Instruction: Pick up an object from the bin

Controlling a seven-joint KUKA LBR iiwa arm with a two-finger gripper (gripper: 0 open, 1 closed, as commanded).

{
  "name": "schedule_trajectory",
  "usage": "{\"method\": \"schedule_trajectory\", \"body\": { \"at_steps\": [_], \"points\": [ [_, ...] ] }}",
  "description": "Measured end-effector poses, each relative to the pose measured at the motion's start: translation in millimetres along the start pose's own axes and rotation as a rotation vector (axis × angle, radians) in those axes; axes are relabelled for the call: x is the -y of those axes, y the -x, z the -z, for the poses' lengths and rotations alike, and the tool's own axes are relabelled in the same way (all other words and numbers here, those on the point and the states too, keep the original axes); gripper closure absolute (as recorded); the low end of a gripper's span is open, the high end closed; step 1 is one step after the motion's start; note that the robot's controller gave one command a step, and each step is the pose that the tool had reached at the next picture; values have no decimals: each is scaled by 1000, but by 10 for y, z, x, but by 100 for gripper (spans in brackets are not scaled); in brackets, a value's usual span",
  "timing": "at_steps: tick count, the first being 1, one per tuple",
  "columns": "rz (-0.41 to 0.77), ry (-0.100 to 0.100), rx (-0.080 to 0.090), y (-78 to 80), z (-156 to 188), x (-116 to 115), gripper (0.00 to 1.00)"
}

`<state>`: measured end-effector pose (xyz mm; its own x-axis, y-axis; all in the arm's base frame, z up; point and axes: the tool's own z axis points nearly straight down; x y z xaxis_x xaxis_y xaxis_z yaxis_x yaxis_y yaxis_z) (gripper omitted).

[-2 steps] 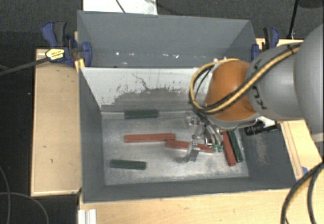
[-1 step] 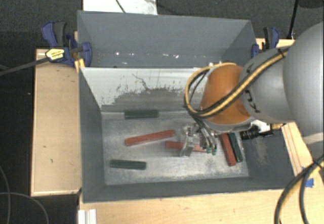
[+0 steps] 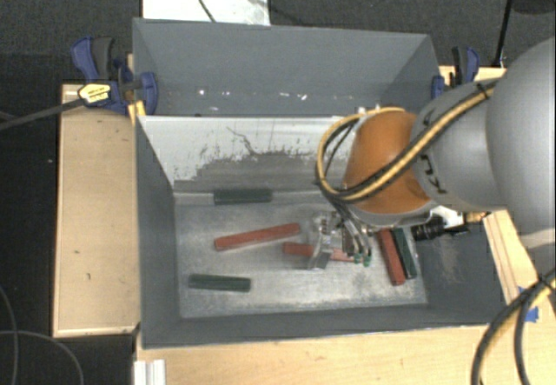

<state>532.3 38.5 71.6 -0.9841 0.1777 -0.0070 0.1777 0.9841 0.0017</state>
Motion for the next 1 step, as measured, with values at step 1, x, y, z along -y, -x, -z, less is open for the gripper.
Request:
{"method": "schedule_trajectory", "body": {
  "at_steps": [1],
  "points": [
    [0, 0, -1, 1, -5, -1, 100]
  ]
}}
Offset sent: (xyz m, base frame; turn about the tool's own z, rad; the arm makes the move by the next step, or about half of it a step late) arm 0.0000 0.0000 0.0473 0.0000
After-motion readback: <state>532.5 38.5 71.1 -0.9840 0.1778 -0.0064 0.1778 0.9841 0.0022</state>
